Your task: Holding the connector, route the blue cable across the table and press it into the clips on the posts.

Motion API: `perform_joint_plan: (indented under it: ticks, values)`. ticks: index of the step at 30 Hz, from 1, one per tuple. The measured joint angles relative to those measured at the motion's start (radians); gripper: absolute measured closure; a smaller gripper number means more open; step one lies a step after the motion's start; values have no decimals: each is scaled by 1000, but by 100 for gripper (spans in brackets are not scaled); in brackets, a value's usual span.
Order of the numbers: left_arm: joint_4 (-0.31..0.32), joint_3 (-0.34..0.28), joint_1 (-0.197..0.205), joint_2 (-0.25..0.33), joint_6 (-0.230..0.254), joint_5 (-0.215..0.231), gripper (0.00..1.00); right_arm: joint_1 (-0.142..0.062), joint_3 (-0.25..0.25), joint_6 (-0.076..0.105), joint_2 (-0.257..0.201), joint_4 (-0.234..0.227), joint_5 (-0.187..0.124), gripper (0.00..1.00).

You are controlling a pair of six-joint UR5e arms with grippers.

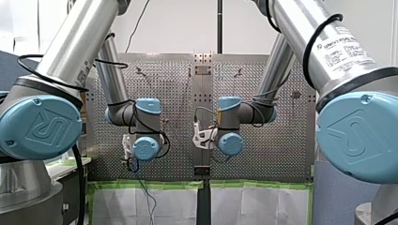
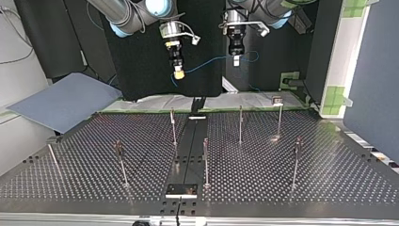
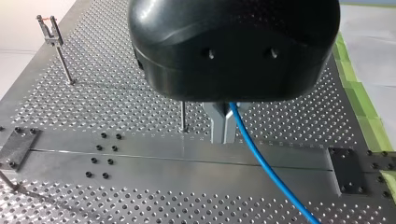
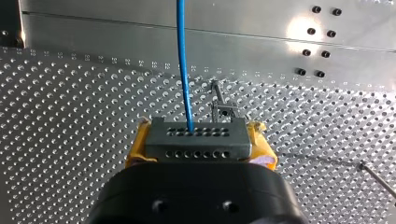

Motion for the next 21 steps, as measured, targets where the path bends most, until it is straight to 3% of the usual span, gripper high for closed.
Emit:
perform_joint_plan:
  ticks: [9,21]
  values:
    - [-45,0,2,-26,4,-1,100,0,0,0,0,4,0,100]
    - [-56,-1,8,-21,10,-7,100,2,-2,-2,2,6,2,100]
